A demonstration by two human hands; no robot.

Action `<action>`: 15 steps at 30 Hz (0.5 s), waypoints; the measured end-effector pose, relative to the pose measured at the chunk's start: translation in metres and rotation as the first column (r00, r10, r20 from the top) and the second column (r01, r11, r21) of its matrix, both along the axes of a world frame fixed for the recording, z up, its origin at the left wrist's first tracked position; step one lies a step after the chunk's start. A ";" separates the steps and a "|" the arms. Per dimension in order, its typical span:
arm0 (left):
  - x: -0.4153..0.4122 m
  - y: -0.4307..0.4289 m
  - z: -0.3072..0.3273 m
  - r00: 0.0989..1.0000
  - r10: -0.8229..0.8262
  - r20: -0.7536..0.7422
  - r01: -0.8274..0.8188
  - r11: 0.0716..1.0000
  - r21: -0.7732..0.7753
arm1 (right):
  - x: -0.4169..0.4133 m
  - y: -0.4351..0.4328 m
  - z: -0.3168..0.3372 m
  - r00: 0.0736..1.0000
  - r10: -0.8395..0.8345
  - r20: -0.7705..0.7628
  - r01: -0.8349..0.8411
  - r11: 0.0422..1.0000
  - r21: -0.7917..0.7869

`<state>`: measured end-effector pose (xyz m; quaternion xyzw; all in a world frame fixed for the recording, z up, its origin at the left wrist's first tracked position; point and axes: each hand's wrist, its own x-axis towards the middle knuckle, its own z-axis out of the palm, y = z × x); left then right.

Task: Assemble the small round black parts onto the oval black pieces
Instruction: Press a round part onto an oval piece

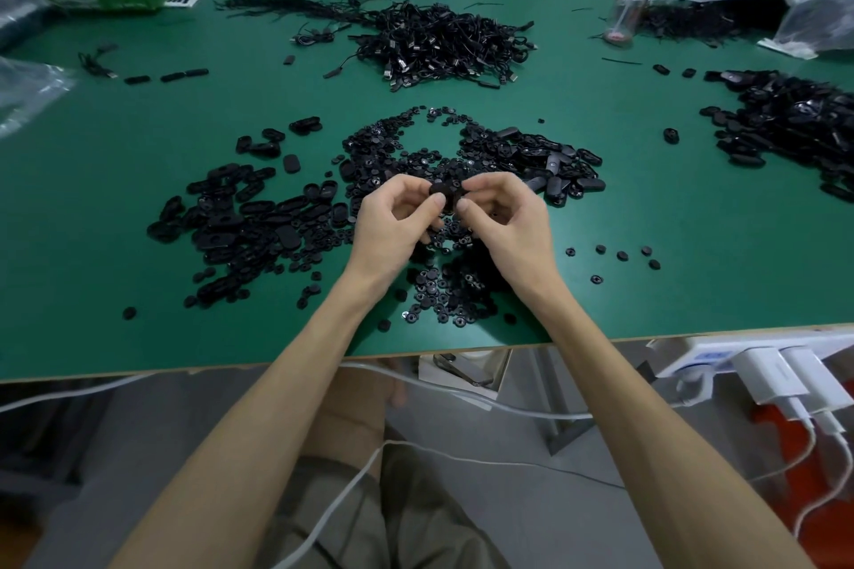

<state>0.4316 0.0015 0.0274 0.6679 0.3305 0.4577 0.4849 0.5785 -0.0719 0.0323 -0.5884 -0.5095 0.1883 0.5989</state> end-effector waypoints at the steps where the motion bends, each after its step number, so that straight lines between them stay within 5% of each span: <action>1: 0.001 0.000 0.000 1.000 -0.005 0.011 0.005 1.000 -0.015 | 0.000 0.000 0.000 1.000 -0.008 -0.002 0.008 1.000 0.000; 15: 0.002 -0.001 0.000 0.998 -0.064 0.018 0.066 0.991 -0.118 | -0.001 -0.002 0.002 0.999 -0.005 0.040 0.005 1.000 0.000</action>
